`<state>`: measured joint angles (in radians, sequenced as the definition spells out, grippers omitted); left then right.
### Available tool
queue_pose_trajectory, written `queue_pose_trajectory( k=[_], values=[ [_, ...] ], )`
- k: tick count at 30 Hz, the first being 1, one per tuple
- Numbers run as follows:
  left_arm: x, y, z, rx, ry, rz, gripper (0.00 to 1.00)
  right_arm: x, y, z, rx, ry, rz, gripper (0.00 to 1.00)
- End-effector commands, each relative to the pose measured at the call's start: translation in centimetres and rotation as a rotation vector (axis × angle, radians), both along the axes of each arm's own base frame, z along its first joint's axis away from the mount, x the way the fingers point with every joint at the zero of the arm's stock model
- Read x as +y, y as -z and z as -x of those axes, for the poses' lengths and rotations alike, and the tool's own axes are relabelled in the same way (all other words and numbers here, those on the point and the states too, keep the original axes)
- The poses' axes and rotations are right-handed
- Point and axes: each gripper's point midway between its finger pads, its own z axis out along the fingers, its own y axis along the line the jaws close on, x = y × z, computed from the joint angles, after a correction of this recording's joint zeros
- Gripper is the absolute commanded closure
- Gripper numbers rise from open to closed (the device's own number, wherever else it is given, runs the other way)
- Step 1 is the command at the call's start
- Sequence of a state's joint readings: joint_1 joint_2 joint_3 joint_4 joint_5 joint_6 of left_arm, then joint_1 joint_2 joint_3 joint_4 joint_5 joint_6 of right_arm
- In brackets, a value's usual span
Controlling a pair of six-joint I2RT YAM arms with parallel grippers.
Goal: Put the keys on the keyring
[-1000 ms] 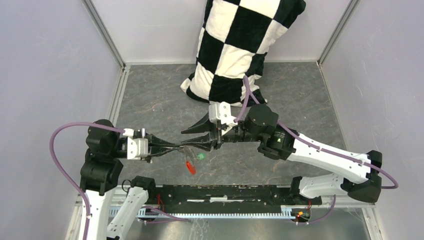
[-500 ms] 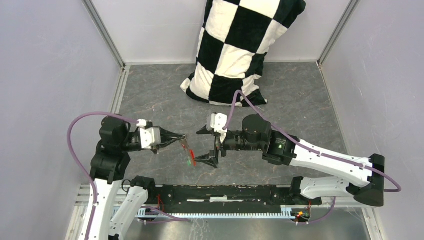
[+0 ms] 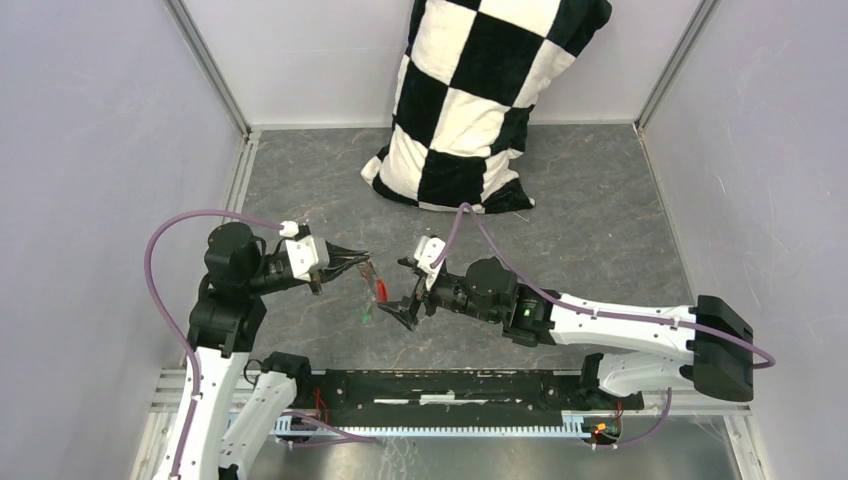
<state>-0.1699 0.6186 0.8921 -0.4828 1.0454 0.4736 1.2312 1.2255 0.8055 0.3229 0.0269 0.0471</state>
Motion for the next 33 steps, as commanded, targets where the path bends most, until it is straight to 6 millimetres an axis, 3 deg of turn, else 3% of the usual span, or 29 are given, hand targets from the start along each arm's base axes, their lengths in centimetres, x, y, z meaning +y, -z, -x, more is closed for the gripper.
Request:
queue_pose_trajectory(
  k=[1, 6, 7, 8, 11, 13, 16, 18, 20, 22, 27, 33],
  values=[
    [0.0, -1.3, -0.1, -0.033, -0.018, 0.025, 0.98, 1.0, -3.7, -1.0, -0.06, 0.054, -0.171, 0.02],
    [0.1, -0.9, 0.0, -0.023, -0.024, 0.028, 0.98, 1.0, -3.5, -1.8, -0.08, 0.106, -0.18, 0.03],
    [0.1, -0.9, 0.0, -0.021, -0.025, 0.029, 0.98, 1.0, -3.4, -1.9, -0.094, 0.106, -0.168, 0.1],
    [0.1, -0.8, 0.1, -0.019, -0.025, 0.029, 0.98, 1.1, -3.2, -1.9, -0.096, 0.099, -0.156, 0.23],
    [0.1, -0.6, 0.1, -0.007, -0.027, 0.026, 0.98, 0.8, -2.1, -2.7, -0.118, 0.106, -0.07, 0.87],
    [0.2, -0.1, -0.1, 0.009, -0.029, 0.014, 0.98, 0.1, -1.5, -3.3, -0.119, 0.123, -0.034, 0.99],
    [0.2, 0.9, -0.5, 0.037, -0.033, -0.008, 0.98, -1.2, -0.9, -4.1, -0.142, 0.156, 0.016, 1.0],
    [0.2, 1.7, -1.0, 0.065, -0.04, -0.016, 0.9, -1.9, -0.6, -4.7, -0.161, 0.184, 0.055, 1.0],
    [0.1, 2.6, -1.3, 0.106, -0.037, -0.022, 0.67, -2.5, -0.6, -5.2, -0.178, 0.204, 0.075, 1.0],
    [-0.1, 3.5, -1.5, 0.153, -0.026, -0.023, 0.54, -3.0, -0.3, -5.8, -0.184, 0.216, 0.099, 0.99],
    [-0.2, 5.4, -3.2, 0.302, -0.068, -0.011, 0.04, -4.4, 2.3, -7.7, -0.142, 0.251, 0.162, 0.97],
    [1.3, 8.4, -8.8, 0.458, -0.284, -0.077, 0.0, -6.6, 7.4, -10.0, -0.067, 0.286, 0.225, 1.0]
  ],
)
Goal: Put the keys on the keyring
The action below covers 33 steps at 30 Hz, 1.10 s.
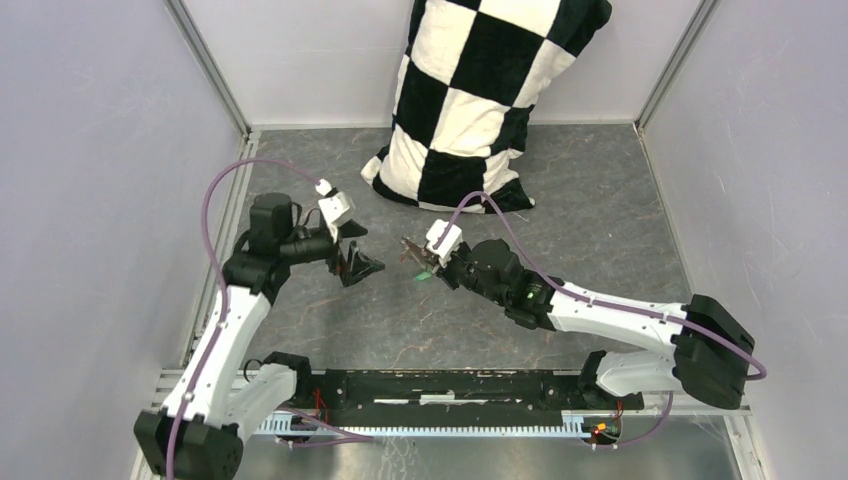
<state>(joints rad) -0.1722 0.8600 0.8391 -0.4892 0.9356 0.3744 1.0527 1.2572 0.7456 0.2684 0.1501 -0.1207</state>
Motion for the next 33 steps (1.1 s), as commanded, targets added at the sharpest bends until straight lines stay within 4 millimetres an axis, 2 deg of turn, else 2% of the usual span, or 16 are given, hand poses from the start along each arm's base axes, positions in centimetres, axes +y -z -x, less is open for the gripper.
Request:
queue_pose_trajectory(
  k=[1, 4, 6, 8, 12, 13, 15, 16, 19, 23, 25, 28, 30, 33],
  values=[
    [1.6, 1.5, -4.8, 0.1, -0.188, -0.074, 0.0, -1.4, 3.1, -1.8, 0.06, 0.031, -0.004, 1.0],
    [3.3, 4.0, -7.7, 0.165, -0.296, -0.145, 0.0, -2.6, 5.8, -3.0, 0.137, 0.058, -0.002, 0.92],
    [4.6, 6.5, -9.0, 0.227, -0.35, -0.189, 0.0, -3.3, 7.4, -3.6, 0.189, 0.063, -0.008, 0.88],
    [6.1, 8.1, -9.8, 0.26, -0.395, -0.211, 0.0, -4.1, 8.9, -4.1, 0.222, 0.081, 0.011, 0.81],
    [8.3, 10.0, -11.3, 0.269, -0.47, -0.204, 0.0, -5.4, 10.1, -4.6, 0.247, 0.118, 0.03, 0.63],
    [8.5, 10.5, -11.4, 0.269, -0.473, -0.208, 0.0, -5.7, 10.1, -4.7, 0.247, 0.126, 0.029, 0.55],
    [9.4, 11.5, -11.8, 0.266, -0.496, -0.214, 0.0, -6.4, 10.1, -5.1, 0.271, 0.163, 0.01, 0.29],
    [9.8, 11.9, -12.0, 0.268, -0.511, -0.21, 0.0, -6.9, 10.1, -5.4, 0.275, 0.179, 0.004, 0.03],
    [10.0, 12.6, -12.3, 0.273, -0.526, -0.186, 0.0, -8.4, 9.4, -6.2, 0.275, 0.232, -0.014, 0.02],
    [10.3, 13.0, -12.7, 0.238, -0.546, -0.177, 0.0, -10.7, 7.4, -7.1, 0.243, 0.298, -0.038, 0.02],
    [10.5, 13.1, -12.8, 0.229, -0.557, -0.169, 0.0, -12.6, 6.7, -7.6, 0.222, 0.371, -0.04, 0.02],
    [11.0, 12.7, -13.2, 0.193, -0.595, -0.117, 0.0, -17.2, 6.3, -8.4, 0.166, 0.562, -0.029, 0.02],
    [11.6, 12.2, -13.7, 0.146, -0.64, -0.061, 0.0, -21.3, 6.7, -8.6, 0.116, 0.728, -0.025, 0.02],
    [12.5, 11.8, -14.2, 0.073, -0.715, 0.006, 0.0, -28.6, 7.1, -7.8, 0.011, 1.048, -0.028, 0.02]
  ],
)
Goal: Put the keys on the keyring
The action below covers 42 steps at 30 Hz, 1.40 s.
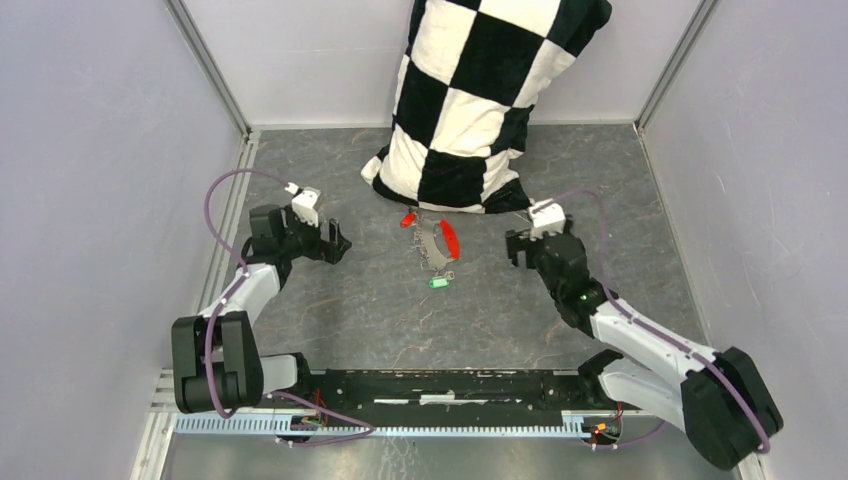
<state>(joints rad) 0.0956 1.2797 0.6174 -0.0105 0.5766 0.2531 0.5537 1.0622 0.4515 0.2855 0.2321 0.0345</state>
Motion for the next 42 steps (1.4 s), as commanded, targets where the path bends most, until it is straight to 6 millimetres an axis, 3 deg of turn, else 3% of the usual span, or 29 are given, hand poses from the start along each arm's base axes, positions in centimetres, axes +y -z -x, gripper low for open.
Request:
queue_pose_trajectory(
  k=[1, 3, 6, 13, 19, 22, 24, 25, 26, 31, 32, 42],
  values=[
    [1.1, -3.3, -2.3, -0.224, -0.121, 0.08, 0.0, -11.9, 0.7, 1.2, -0.127, 0.559, 0.1, 0.02],
    [1.5, -3.3, -2.4, -0.276, -0.151, 0.083, 0.0, -15.0, 0.7, 2.4, -0.197, 0.672, 0.156, 0.02],
    [1.9, -2.7, -2.0, -0.351, -0.183, 0.084, 0.0, -17.1, 1.8, 3.4, -0.225, 0.722, 0.173, 0.02],
    [2.3, -3.4, -1.5, -0.569, -0.215, 0.094, 0.0, -19.0, 3.8, 2.9, -0.233, 0.728, 0.143, 0.02],
    [3.4, -2.5, -1.6, -0.575, -0.29, 0.112, 0.0, -20.4, 4.8, 3.1, -0.248, 0.727, 0.148, 0.02],
    [4.2, -2.6, -0.9, -0.608, -0.354, 0.116, 0.0, -20.6, 4.5, 3.3, -0.285, 0.728, 0.125, 0.02],
    [4.7, -1.9, 0.2, -0.624, -0.402, 0.119, 0.0, -19.0, 4.9, 3.2, -0.285, 0.603, 0.142, 0.02],
    [4.7, -2.9, 0.1, -0.67, -0.402, 0.136, 0.0, -18.7, 4.7, 3.4, -0.306, 0.572, 0.154, 0.02],
    [4.9, -2.6, -0.3, -0.648, -0.412, 0.135, 0.0, -18.8, 3.6, 3.8, -0.363, 0.581, 0.139, 0.02],
    [5.5, -0.1, -3.8, -0.477, -0.437, 0.09, 0.0, -18.9, 5.6, 2.3, -0.256, 0.572, 0.139, 0.02],
    [4.5, 0.1, -4.1, -0.467, -0.42, 0.062, 0.0, -18.8, 5.6, 2.1, -0.252, 0.568, 0.136, 0.02],
    [4.1, -0.3, -3.9, -0.485, -0.408, 0.053, 0.0, -18.9, 5.3, 2.4, -0.269, 0.573, 0.135, 0.02]
  ],
)
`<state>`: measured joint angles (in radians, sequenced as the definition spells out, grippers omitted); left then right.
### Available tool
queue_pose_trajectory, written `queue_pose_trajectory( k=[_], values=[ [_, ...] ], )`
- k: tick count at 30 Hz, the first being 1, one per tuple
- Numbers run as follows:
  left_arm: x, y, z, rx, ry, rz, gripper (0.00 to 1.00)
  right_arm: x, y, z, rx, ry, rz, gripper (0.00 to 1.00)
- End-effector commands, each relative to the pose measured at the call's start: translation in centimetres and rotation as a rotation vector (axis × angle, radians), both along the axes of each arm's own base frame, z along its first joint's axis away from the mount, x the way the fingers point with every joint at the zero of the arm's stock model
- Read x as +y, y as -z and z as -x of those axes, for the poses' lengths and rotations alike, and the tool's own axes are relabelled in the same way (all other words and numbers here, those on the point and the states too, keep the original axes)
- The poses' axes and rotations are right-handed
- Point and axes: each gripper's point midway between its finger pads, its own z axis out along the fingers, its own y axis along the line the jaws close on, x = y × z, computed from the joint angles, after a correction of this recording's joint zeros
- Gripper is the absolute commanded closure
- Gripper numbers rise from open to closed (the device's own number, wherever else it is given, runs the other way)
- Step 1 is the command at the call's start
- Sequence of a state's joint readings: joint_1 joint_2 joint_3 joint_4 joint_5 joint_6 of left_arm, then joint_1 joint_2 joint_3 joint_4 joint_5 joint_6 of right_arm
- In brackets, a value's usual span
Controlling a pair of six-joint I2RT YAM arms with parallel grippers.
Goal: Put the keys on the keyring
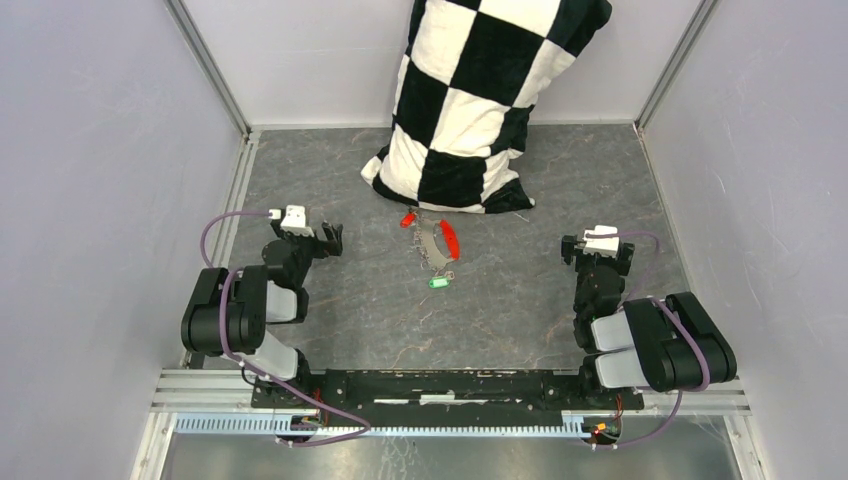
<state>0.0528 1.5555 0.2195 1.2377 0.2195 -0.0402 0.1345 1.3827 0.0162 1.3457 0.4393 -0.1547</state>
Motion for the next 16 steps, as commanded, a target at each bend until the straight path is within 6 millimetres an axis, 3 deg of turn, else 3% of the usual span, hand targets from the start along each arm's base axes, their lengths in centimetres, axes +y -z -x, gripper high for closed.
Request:
queue_pose_trajectory(
  k=[1, 16],
  values=[
    [0.57, -0.5, -0.01, -0.02, -0.024, -0.032, 0.0, -0.2, 1.78, 2.42, 0.038, -0.012, 0.006, 0.02],
    [0.61, -0.48, -0.02, -0.019, -0.028, -0.034, 0.0, -0.22, 1.78, 2.42, 0.038, -0.012, 0.006, 0.02]
  ],
)
